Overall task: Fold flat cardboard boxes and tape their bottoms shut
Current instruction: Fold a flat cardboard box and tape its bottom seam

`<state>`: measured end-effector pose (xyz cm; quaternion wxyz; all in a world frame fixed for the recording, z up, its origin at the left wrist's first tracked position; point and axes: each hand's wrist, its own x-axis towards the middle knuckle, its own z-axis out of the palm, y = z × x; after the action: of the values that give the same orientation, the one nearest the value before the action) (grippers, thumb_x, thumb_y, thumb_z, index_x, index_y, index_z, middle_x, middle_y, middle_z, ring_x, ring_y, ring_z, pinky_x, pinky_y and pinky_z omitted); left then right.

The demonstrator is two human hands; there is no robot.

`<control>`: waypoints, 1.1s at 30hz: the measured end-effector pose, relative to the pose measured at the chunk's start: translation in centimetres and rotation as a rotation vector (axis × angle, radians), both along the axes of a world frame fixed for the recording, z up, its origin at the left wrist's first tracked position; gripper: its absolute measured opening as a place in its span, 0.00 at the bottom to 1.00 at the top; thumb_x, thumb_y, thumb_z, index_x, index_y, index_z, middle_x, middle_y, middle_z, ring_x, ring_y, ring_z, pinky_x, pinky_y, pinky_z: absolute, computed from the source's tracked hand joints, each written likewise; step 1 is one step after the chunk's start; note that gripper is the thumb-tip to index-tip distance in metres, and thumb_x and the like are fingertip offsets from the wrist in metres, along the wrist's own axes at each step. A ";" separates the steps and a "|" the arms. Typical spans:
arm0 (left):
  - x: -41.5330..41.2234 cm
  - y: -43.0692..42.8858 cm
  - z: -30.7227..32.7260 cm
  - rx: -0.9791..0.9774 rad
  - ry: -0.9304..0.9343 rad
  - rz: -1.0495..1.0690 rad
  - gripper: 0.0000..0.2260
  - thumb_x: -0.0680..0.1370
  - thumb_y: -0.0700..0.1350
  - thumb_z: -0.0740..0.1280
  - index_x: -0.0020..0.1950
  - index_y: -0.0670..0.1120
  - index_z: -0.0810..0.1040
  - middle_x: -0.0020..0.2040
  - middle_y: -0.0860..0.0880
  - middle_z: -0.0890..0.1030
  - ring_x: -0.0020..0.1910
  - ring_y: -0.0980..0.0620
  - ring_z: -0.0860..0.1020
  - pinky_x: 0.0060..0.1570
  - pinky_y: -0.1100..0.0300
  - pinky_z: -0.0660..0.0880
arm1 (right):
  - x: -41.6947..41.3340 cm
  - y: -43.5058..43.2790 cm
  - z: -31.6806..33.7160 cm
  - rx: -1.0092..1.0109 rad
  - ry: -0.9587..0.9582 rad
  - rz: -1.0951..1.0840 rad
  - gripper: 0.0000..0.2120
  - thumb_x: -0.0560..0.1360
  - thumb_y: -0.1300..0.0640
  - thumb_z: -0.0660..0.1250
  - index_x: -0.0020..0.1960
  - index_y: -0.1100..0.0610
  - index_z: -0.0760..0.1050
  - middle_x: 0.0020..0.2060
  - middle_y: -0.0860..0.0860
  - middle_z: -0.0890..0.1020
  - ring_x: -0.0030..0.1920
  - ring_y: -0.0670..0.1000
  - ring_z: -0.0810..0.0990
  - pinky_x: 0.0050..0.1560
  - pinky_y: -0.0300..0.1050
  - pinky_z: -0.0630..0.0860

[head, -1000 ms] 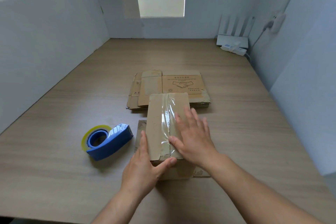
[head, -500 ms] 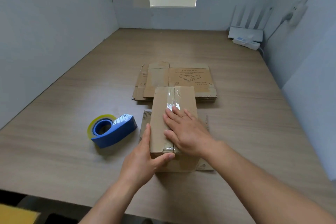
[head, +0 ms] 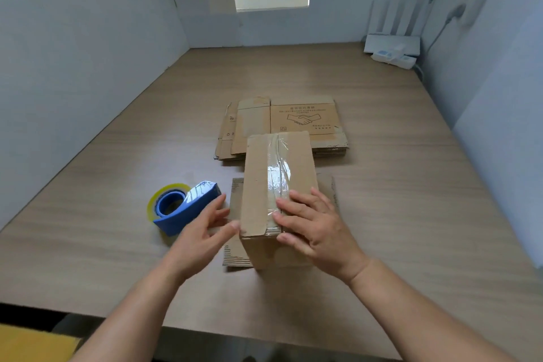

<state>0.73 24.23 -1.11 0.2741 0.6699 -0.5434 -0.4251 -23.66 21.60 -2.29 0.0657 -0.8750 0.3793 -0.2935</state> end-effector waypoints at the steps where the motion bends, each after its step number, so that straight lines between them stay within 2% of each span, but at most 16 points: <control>1: 1.0 -0.7 -0.3 -0.033 -0.087 0.074 0.35 0.70 0.62 0.67 0.75 0.55 0.61 0.68 0.52 0.73 0.64 0.54 0.73 0.60 0.58 0.71 | 0.0 0.0 0.1 -0.005 0.026 0.008 0.17 0.68 0.50 0.74 0.56 0.54 0.82 0.59 0.50 0.81 0.61 0.57 0.78 0.64 0.65 0.68; 4: 3.8 -3.2 -1.5 -0.095 -0.441 0.202 0.25 0.78 0.54 0.65 0.73 0.46 0.66 0.68 0.45 0.73 0.66 0.46 0.72 0.61 0.50 0.70 | 0.2 0.1 0.2 0.000 0.086 0.013 0.20 0.66 0.53 0.78 0.57 0.55 0.82 0.60 0.52 0.80 0.63 0.58 0.77 0.63 0.68 0.68; 7: 6.4 -5.7 -2.9 -0.104 -0.612 0.189 0.17 0.77 0.51 0.66 0.59 0.40 0.74 0.56 0.40 0.79 0.55 0.41 0.75 0.51 0.49 0.71 | 0.6 0.5 0.3 0.018 0.114 -0.042 0.18 0.67 0.52 0.76 0.56 0.54 0.82 0.61 0.53 0.79 0.64 0.57 0.76 0.63 0.66 0.69; 9: 7.4 -6.8 -3.9 -0.005 -0.684 0.143 0.16 0.76 0.52 0.66 0.55 0.41 0.74 0.52 0.41 0.79 0.51 0.41 0.76 0.47 0.51 0.72 | 0.8 0.8 0.5 0.043 0.111 -0.089 0.17 0.68 0.51 0.73 0.56 0.53 0.82 0.62 0.55 0.78 0.64 0.59 0.75 0.63 0.65 0.69; 12: 8.1 -7.7 -5.4 0.183 -0.769 0.071 0.22 0.76 0.57 0.66 0.59 0.42 0.70 0.52 0.44 0.78 0.47 0.45 0.75 0.43 0.54 0.73 | 1.2 1.4 0.9 0.072 0.110 -0.140 0.17 0.67 0.53 0.73 0.55 0.55 0.83 0.61 0.56 0.79 0.64 0.60 0.75 0.63 0.67 0.69; 14: 8.5 -8.2 -6.2 0.238 -0.830 0.051 0.24 0.75 0.60 0.66 0.59 0.43 0.69 0.47 0.46 0.77 0.43 0.47 0.74 0.42 0.55 0.73 | 1.5 1.7 1.3 0.107 0.114 -0.158 0.17 0.67 0.54 0.73 0.55 0.56 0.82 0.61 0.57 0.78 0.65 0.60 0.74 0.64 0.67 0.67; 17: 9.2 -9.3 -6.5 0.229 -0.890 0.029 0.20 0.73 0.62 0.67 0.50 0.47 0.74 0.39 0.50 0.77 0.40 0.49 0.75 0.38 0.59 0.70 | 1.8 1.8 2.4 0.263 0.071 -0.202 0.18 0.68 0.53 0.75 0.57 0.53 0.82 0.64 0.54 0.77 0.68 0.56 0.71 0.69 0.63 0.63; 19: 9.9 -9.8 -6.1 0.220 -0.861 -0.003 0.18 0.72 0.61 0.68 0.46 0.47 0.75 0.35 0.51 0.75 0.38 0.50 0.75 0.34 0.59 0.68 | 2.0 1.7 3.1 0.341 0.031 -0.236 0.16 0.69 0.48 0.73 0.56 0.52 0.82 0.64 0.51 0.76 0.69 0.52 0.70 0.70 0.59 0.62; 20: 10.3 -9.8 -5.8 0.209 -0.808 -0.022 0.17 0.73 0.60 0.69 0.47 0.46 0.76 0.37 0.50 0.76 0.38 0.49 0.76 0.34 0.58 0.68 | 2.2 1.6 3.3 0.355 0.019 -0.250 0.14 0.71 0.48 0.71 0.55 0.51 0.82 0.63 0.50 0.77 0.68 0.51 0.70 0.70 0.56 0.63; 23: 11.2 -9.3 -3.9 0.103 -0.464 -0.068 0.12 0.73 0.54 0.71 0.50 0.49 0.77 0.49 0.51 0.77 0.43 0.52 0.76 0.37 0.58 0.70 | 2.5 1.1 3.9 0.380 -0.002 -0.278 0.09 0.75 0.51 0.69 0.53 0.51 0.83 0.61 0.48 0.78 0.67 0.49 0.71 0.69 0.50 0.63; 26: 11.1 -7.6 -0.2 0.019 -0.175 -0.140 0.08 0.71 0.51 0.74 0.46 0.56 0.77 0.44 0.54 0.79 0.40 0.57 0.78 0.32 0.64 0.71 | 2.6 0.3 5.0 0.435 -0.095 -0.311 0.08 0.75 0.54 0.68 0.53 0.54 0.82 0.54 0.47 0.81 0.60 0.48 0.76 0.63 0.46 0.69; 29: 10.2 -5.9 3.5 -0.075 -0.139 -0.258 0.10 0.69 0.49 0.76 0.45 0.57 0.77 0.38 0.56 0.81 0.37 0.62 0.78 0.29 0.73 0.70 | 3.5 -0.2 6.8 0.467 -0.332 -0.294 0.10 0.75 0.56 0.69 0.56 0.51 0.79 0.54 0.46 0.80 0.55 0.43 0.77 0.59 0.35 0.70; 31: 9.3 -4.8 5.4 -0.122 -0.130 -0.307 0.13 0.69 0.47 0.77 0.47 0.58 0.76 0.42 0.62 0.81 0.39 0.63 0.78 0.32 0.74 0.71 | 4.5 -0.4 7.9 0.509 -0.439 -0.228 0.12 0.76 0.56 0.67 0.59 0.50 0.77 0.55 0.45 0.80 0.55 0.41 0.77 0.60 0.38 0.71; 33: 8.4 -3.6 6.9 -0.142 -0.121 -0.352 0.17 0.68 0.47 0.78 0.50 0.58 0.75 0.44 0.63 0.81 0.41 0.62 0.79 0.35 0.71 0.73 | 5.4 -0.6 8.8 0.606 -0.494 -0.144 0.14 0.77 0.56 0.66 0.62 0.48 0.75 0.58 0.44 0.79 0.58 0.40 0.76 0.63 0.43 0.72</control>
<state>9.12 20.65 5.75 0.2091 0.5680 -0.6961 -0.3862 -18.28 21.05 6.46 0.3894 -0.6901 0.4821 -0.3737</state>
